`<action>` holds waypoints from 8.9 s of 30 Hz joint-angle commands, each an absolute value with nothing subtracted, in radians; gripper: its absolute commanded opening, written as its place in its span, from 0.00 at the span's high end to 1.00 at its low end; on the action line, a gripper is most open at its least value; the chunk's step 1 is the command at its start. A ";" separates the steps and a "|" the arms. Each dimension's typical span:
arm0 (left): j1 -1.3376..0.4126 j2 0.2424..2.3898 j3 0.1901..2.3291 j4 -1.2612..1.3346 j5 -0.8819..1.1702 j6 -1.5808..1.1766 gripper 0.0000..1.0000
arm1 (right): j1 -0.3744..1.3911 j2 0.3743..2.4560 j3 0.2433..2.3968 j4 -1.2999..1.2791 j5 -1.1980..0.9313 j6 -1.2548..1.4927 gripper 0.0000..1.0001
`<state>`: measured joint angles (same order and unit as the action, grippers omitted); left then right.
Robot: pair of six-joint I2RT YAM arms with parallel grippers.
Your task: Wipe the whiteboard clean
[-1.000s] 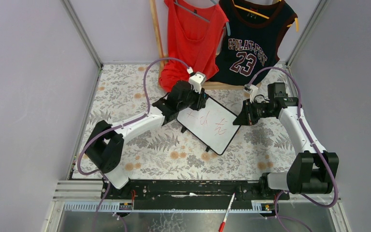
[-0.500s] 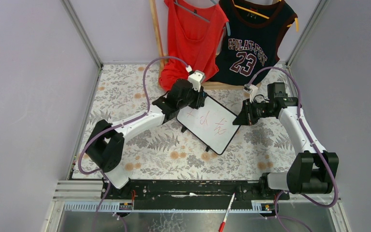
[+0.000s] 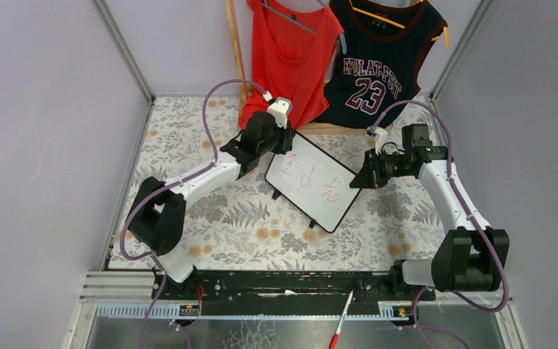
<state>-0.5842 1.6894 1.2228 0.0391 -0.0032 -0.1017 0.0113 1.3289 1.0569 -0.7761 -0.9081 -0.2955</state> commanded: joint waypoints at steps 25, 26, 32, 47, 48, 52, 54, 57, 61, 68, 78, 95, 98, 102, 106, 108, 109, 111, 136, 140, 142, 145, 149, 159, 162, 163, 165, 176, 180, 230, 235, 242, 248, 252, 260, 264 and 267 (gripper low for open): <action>-0.855 1.729 1.201 0.003 -0.075 -0.170 1.00 | 0.029 1.327 1.071 -0.806 -0.923 -0.330 1.00; -0.848 1.728 1.194 -0.001 -0.088 -0.168 1.00 | 0.029 1.327 1.071 -0.806 -0.923 -0.332 1.00; -0.802 1.716 1.160 -0.024 -0.138 -0.156 1.00 | 0.031 1.321 1.070 -0.805 -0.920 -0.334 1.00; -0.630 1.698 1.113 -0.014 -0.160 -0.158 1.00 | 0.031 1.315 1.069 -0.807 -0.923 -0.339 1.00; -0.627 1.699 1.116 -0.017 -0.166 -0.163 1.00 | 0.031 1.315 1.069 -0.808 -0.924 -0.339 1.00; -0.624 1.711 1.130 -0.032 -0.188 -0.176 1.00 | 0.032 1.314 1.069 -0.810 -0.927 -0.341 1.00; -0.624 1.719 1.141 -0.040 -0.179 -0.186 1.00 | 0.032 1.315 1.071 -0.813 -0.928 -0.343 1.00; -0.629 1.725 1.145 -0.040 -0.137 -0.200 1.00 | 0.032 1.315 1.071 -0.813 -0.930 -0.344 1.00; -0.683 1.715 1.143 -0.025 -0.132 -0.207 1.00 | 0.032 1.315 1.071 -0.814 -0.931 -0.344 1.00; -0.804 1.692 1.155 -0.017 -0.120 -0.245 1.00 | 0.032 1.313 1.073 -0.817 -0.934 -0.348 1.00; -0.827 1.633 1.111 0.021 -0.105 -0.266 1.00 | 0.034 1.311 1.073 -0.817 -0.936 -0.348 1.00; -0.631 1.588 0.933 0.046 -0.149 -0.275 1.00 | 0.034 1.310 1.072 -0.815 -0.936 -0.347 1.00; -0.629 1.593 0.937 0.045 -0.139 -0.275 1.00 | 0.034 1.310 1.072 -0.815 -0.937 -0.348 1.00; -0.641 1.607 0.947 0.072 -0.087 -0.305 1.00 | 0.034 1.309 1.073 -0.815 -0.937 -0.347 1.00; -0.693 1.629 0.963 0.105 -0.084 -0.306 1.00 | 0.034 1.308 1.072 -0.817 -0.938 -0.347 1.00; -0.725 1.637 0.966 0.131 -0.075 -0.296 1.00 | 0.034 1.310 1.075 -0.819 -0.941 -0.350 1.00; -0.739 1.637 0.962 0.152 -0.066 -0.295 1.00 | 0.034 1.310 1.075 -0.819 -0.942 -0.350 1.00; -0.761 1.634 0.959 0.182 -0.049 -0.303 1.00 | 0.034 1.310 1.074 -0.821 -0.942 -0.352 1.00; -0.673 1.599 0.890 0.236 -0.134 -0.231 1.00 | 0.035 1.299 1.088 -0.878 -1.023 -0.417 1.00; -0.655 1.619 0.884 0.246 -0.175 -0.203 1.00 | 0.035 1.305 1.093 -0.892 -1.032 -0.434 1.00; -0.648 1.624 0.874 0.258 -0.197 -0.196 1.00 | 0.036 1.307 1.093 -0.895 -1.034 -0.436 1.00; -0.646 1.627 0.858 0.271 -0.225 -0.190 1.00 | 0.035 1.308 1.093 -0.896 -1.032 -0.438 1.00; -0.644 1.629 0.842 0.283 -0.238 -0.194 1.00 | 0.035 1.310 1.094 -0.897 -1.035 -0.440 1.00; -0.648 1.629 0.834 0.279 -0.191 -0.225 1.00 | 0.038 1.312 1.094 -0.900 -1.034 -0.443 1.00; -0.672 1.625 0.834 0.285 -0.181 -0.245 1.00 | 0.038 1.311 1.094 -0.899 -1.034 -0.443 1.00; -0.688 1.626 0.837 0.286 -0.183 -0.250 1.00 | 0.040 1.312 1.094 -0.900 -1.034 -0.443 1.00; -0.714 1.631 0.843 0.285 -0.184 -0.261 1.00 | 0.040 1.312 1.094 -0.899 -1.034 -0.444 1.00; -0.852 1.667 0.888 0.294 -0.181 -0.332 1.00 | 0.041 1.308 1.094 -0.899 -1.035 -0.442 1.00; -0.856 1.661 0.883 0.289 -0.196 -0.326 1.00 | 0.041 1.309 1.094 -0.900 -1.034 -0.443 1.00; -1.077 1.752 1.198 0.136 -0.238 -0.330 1.00 | 0.058 1.311 1.096 -0.902 -1.032 -0.449 1.00; -1.077 1.759 1.205 0.108 -0.288 -0.298 1.00 | 0.060 1.313 1.095 -0.904 -1.032 -0.449 1.00; -1.014 1.690 1.150 0.078 -0.382 -0.251 1.00 | 0.064 1.315 1.097 -0.902 -1.031 -0.449 1.00; -0.858 1.604 1.075 0.076 -0.342 -0.245 1.00 | 0.065 1.308 1.095 -0.900 -1.029 -0.451 1.00; -0.769 1.581 1.069 0.059 -0.312 -0.228 1.00 | 0.067 1.312 1.095 -0.902 -1.029 -0.450 1.00; -0.737 1.609 1.101 0.056 -0.190 -0.239 1.00 | 0.074 1.313 1.097 -0.900 -1.028 -0.453 1.00; -0.810 1.644 1.116 0.076 -0.201 -0.246 1.00 | 0.075 1.313 1.097 -0.902 -1.027 -0.451 1.00; -0.869 1.667 1.123 0.083 -0.202 -0.266 1.00 | 0.075 1.311 1.097 -0.901 -1.025 -0.451 1.00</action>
